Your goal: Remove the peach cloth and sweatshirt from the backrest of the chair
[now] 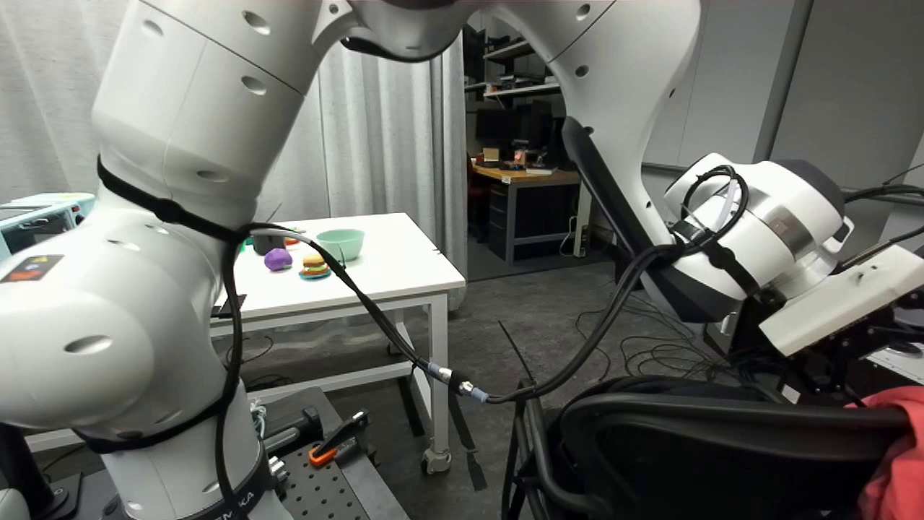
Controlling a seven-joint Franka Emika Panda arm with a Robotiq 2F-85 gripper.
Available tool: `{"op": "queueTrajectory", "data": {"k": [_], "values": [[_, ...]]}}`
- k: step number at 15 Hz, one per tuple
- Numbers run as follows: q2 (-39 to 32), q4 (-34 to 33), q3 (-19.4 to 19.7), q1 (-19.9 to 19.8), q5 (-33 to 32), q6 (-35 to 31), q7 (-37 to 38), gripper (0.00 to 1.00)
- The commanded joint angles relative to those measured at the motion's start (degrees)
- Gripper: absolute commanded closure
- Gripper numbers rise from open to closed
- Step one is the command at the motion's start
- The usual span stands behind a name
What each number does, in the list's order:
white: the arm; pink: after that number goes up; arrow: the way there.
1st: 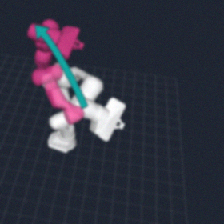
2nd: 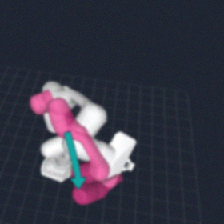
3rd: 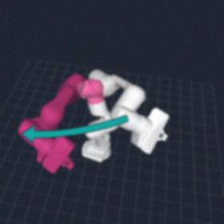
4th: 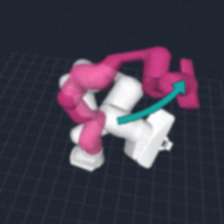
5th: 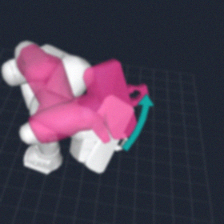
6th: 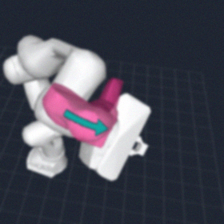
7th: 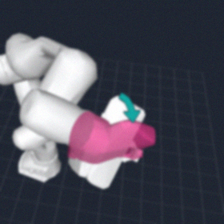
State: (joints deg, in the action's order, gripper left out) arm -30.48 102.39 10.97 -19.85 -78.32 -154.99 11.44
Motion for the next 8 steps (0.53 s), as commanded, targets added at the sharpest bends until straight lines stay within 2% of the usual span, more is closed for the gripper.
{"op": "queueTrajectory", "data": {"k": [1,2,3,8], "values": [[-1.9,-2.6,1.9,1.7,-0.7,1.6,-1.5,0.0],[-2.1,-2.8,2.0,1.9,-0.8,1.7,-1.3,0.1],[-2.1,-2.8,2.0,1.9,-0.6,1.6,-1.3,0.28],[-2.5,-2.7,1.8,2.0,0.7,1.7,-1.4,0.66]]}}
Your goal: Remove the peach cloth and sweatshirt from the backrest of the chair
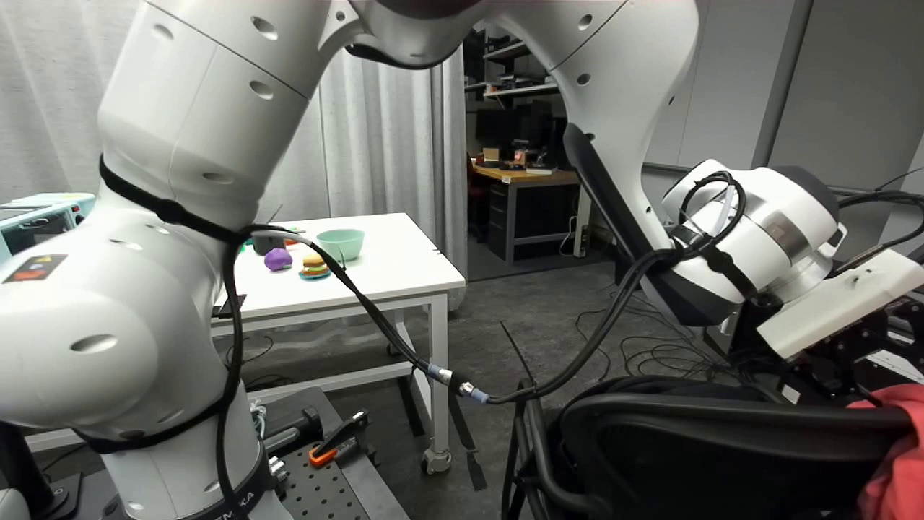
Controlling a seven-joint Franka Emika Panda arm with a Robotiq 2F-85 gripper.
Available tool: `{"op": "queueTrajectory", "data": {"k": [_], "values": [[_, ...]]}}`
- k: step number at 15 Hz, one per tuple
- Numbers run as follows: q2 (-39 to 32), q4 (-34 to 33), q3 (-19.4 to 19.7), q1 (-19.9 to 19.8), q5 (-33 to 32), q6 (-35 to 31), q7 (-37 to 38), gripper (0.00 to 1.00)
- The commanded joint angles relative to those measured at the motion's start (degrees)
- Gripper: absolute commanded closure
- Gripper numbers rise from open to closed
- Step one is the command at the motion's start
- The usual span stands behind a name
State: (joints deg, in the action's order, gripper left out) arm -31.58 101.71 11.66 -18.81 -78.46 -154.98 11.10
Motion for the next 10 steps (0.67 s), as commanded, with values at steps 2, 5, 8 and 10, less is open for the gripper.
{"op": "queueTrajectory", "data": {"k": [2,5,8,10], "values": [[-1.5,-2.1,1.0,1.0,1.4,1.8,-1.1,0.81],[-2.0,-4.4,1.7,1.6,-3.8,0.5,6.8,0.99],[-1.3,-6.5,1.9,2.8,-12.2,-1.5,19.9,0.97],[0.1,-6.9,1.0,3.8,-16.9,-1.1,28.2,0.97]]}}
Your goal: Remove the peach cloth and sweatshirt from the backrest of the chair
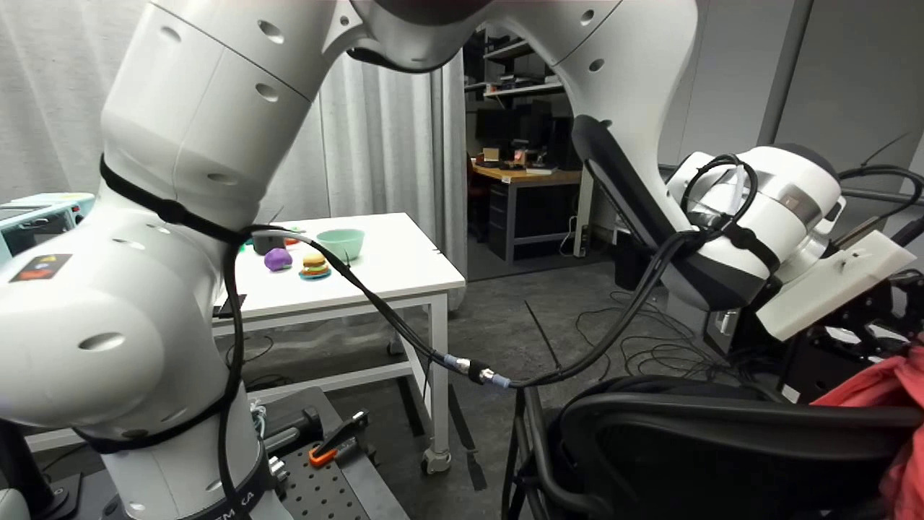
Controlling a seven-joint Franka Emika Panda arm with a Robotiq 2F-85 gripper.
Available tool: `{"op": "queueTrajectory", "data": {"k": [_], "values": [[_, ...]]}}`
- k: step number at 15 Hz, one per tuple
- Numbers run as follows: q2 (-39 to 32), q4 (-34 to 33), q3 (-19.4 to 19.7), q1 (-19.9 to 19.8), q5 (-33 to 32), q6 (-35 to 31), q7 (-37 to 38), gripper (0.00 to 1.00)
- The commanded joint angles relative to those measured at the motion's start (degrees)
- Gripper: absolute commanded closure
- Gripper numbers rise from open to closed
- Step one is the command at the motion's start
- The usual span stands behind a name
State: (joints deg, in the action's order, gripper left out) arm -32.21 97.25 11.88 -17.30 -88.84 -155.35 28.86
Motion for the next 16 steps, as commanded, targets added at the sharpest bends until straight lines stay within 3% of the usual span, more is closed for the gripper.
{"op": "queueTrajectory", "data": {"k": [1,10,16], "values": [[1.7,-2.2,0.2,3.0,-8.4,-0.4,14.4,0.97],[12.1,2.2,-3.9,11.2,-27.4,1.8,52.2,0.97],[15.2,3.3,-8.0,12.2,-37.1,5.2,77.3,0.97]]}}
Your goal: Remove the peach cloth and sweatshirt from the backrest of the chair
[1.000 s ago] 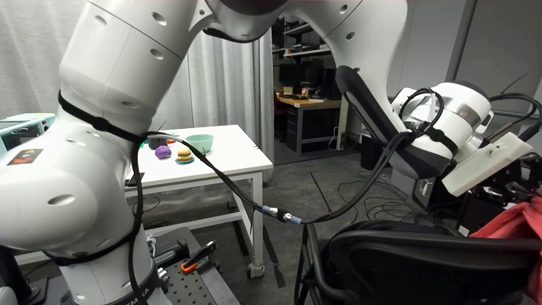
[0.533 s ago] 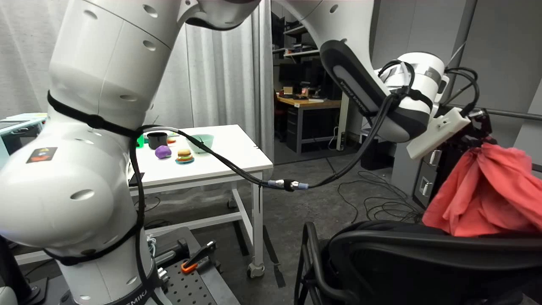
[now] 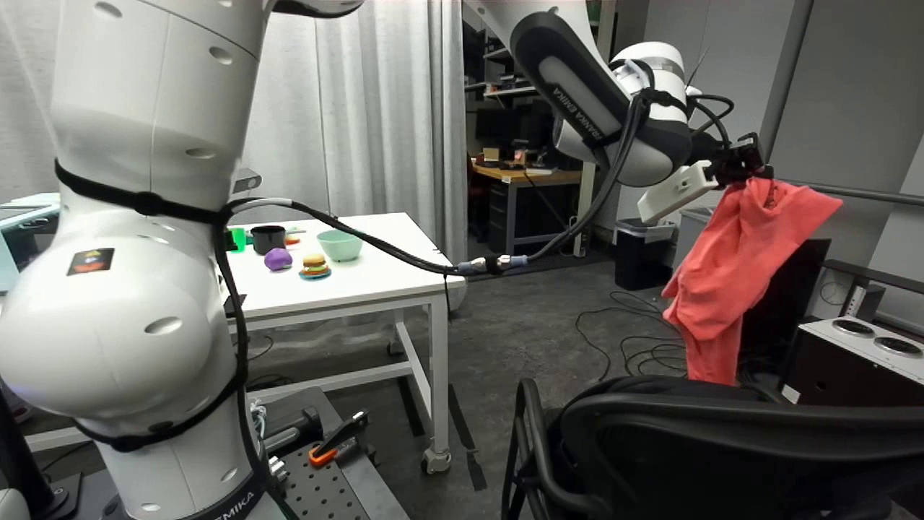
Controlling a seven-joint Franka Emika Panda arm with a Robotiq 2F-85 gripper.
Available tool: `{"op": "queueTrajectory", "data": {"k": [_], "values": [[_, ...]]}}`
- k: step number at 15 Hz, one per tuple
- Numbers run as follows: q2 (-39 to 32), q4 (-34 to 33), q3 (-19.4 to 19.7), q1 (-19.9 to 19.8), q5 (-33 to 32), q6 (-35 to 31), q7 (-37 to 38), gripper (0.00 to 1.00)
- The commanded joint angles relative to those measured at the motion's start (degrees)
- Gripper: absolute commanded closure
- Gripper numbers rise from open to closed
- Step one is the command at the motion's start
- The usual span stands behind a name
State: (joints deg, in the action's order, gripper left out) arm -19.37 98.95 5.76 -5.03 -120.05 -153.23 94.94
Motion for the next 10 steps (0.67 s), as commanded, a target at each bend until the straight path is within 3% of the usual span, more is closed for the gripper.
{"op": "queueTrajectory", "data": {"k": [1,2,5,8,9,10], "values": [[2.3,1.5,-3.0,-0.5,-7.8,4.1,15.3,0.97],[2.1,1.4,-4.4,-1.1,-10.3,5.3,19.4,0.64],[1.2,1.8,-9.0,-3.5,-19.6,11.0,31.9,0.49],[0.9,5.5,-7.7,-2.7,-27.5,17.2,43.0,0.25],[0.8,6.5,-7.4,-2.9,-28.7,18.7,44.9,0.18],[0.5,5.9,-7.8,-1.7,-24.5,19.7,42.0,0.1]]}}
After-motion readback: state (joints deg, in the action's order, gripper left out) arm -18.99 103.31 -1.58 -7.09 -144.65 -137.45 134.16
